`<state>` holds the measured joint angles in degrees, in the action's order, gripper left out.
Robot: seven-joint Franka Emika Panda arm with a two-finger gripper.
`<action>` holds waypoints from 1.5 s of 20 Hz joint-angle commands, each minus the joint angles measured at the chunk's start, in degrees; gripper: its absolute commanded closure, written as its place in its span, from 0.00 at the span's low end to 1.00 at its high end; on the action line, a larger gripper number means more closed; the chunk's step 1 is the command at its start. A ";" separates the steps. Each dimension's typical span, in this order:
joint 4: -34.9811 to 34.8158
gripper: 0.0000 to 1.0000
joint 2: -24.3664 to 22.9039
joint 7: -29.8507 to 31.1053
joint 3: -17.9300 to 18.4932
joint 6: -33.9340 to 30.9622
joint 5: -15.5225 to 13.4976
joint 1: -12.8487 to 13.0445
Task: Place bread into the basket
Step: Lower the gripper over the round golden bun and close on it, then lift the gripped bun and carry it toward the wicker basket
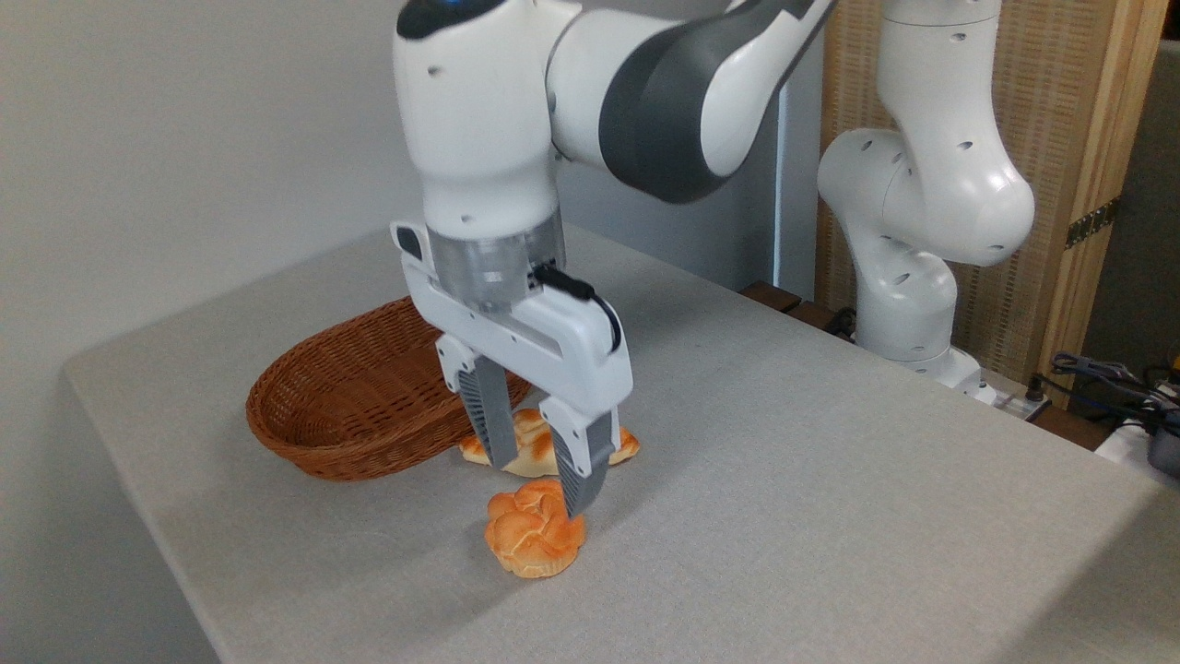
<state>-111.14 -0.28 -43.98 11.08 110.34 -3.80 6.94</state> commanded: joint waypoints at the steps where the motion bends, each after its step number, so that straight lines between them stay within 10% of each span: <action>1: -0.40 0.00 2.90 -1.28 0.53 1.54 1.07 0.44; 18: -0.40 0.00 8.28 -0.41 -4.13 7.00 0.81 1.06; 24: -0.22 0.70 8.28 -0.93 -5.10 7.00 0.46 1.06; 30: -0.22 0.74 8.28 -1.11 -5.10 7.08 0.46 1.06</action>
<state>-111.62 7.63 -44.64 5.98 116.69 -3.80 7.89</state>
